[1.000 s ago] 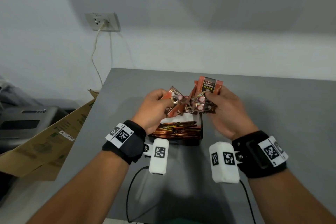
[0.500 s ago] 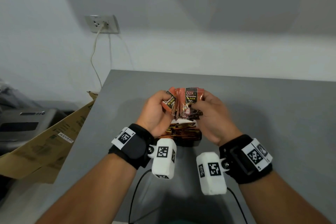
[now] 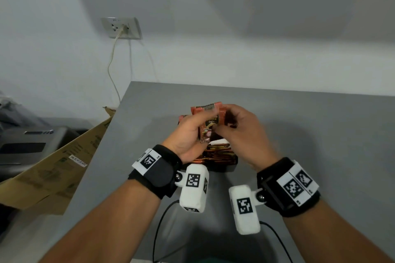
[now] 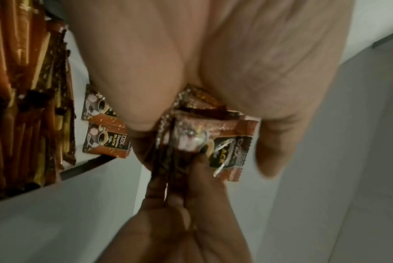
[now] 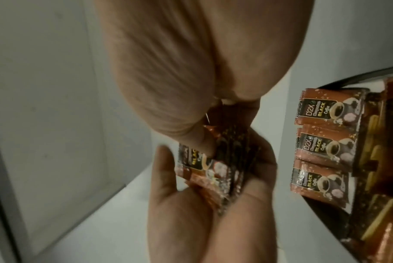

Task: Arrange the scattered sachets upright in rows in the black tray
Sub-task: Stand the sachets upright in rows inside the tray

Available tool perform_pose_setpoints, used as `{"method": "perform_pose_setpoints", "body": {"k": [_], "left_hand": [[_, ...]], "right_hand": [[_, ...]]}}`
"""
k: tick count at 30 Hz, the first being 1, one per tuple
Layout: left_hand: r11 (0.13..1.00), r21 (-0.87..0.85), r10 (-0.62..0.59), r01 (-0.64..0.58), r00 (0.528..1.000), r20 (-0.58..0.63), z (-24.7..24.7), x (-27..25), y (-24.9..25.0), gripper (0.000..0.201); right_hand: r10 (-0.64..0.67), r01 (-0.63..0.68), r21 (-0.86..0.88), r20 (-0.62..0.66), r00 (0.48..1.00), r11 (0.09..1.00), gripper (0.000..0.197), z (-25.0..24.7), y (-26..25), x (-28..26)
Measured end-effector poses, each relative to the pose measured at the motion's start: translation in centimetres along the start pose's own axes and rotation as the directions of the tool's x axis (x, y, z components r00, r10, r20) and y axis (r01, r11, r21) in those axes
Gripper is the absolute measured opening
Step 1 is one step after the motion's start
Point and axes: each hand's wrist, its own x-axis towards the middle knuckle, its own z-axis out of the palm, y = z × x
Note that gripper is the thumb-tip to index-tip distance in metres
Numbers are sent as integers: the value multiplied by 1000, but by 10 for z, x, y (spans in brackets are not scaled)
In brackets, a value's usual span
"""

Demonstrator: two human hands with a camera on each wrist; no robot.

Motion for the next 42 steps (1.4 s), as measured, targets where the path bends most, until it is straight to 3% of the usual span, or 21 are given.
{"method": "perform_pose_setpoints", "body": {"k": [2, 3, 5, 7, 10, 13, 18, 21, 23, 26, 29, 33, 38, 42], "left_hand": [[1000, -13, 1, -1, 1000, -24, 0, 0, -1, 40], [1000, -21, 1, -2, 999, -38, -1, 0, 0, 33], [1000, -26, -9, 8, 999, -45, -1, -1, 3, 25], [998, -58, -23, 22, 1000, -18, 0, -3, 5, 27], [991, -123, -45, 51, 998, 49, 1, -4, 6, 31], [989, -137, -53, 63, 996, 74, 0, -5, 7, 42], [991, -129, -29, 32, 999, 22, -2, -1, 6, 55], [996, -93, 4, -8, 999, -36, -7, 2, 11, 59], [998, -17, 60, -61, 995, -86, -11, 5, 19, 64], [977, 174, 150, -122, 975, -162, -15, 10, 30, 70], [928, 339, 221, -156, 961, -163, -16, 15, 33, 67], [894, 414, 244, -171, 961, -130, -14, 19, 34, 75], [858, 489, 314, -157, 914, -256, -29, 25, 32, 56], [912, 387, 302, -133, 858, -416, -53, 28, 33, 35]], "right_hand": [[-59, 59, -219, 8, 998, 974, 46, -2, -2, 0], [-70, 74, -295, 24, 997, 953, 60, -5, -3, 1], [-86, 139, -361, 157, 984, 922, 97, -12, -6, 4], [-126, 280, -457, 339, 932, 845, 116, -15, -9, 9], [-168, 406, -525, 442, 881, 748, 100, -9, -8, 17], [-187, 403, -496, 429, 884, 769, 84, -9, -6, 22], [-205, 420, -472, 441, 874, 775, 86, -3, -5, 23], [-146, 342, -443, 420, 896, 828, 96, -7, -10, 25], [-104, 228, -384, 317, 943, 895, 88, -15, -17, 31], [-115, 160, -329, 150, 982, 931, 48, -26, -26, 44], [-114, 173, -361, 179, 977, 916, 39, -29, -27, 57], [-119, 214, -407, 247, 962, 888, 26, -21, -27, 65], [-103, 170, -418, 177, 979, 892, 13, -32, -18, 76], [-15, 94, -567, 141, 990, 818, 18, -45, 17, 88]]}}
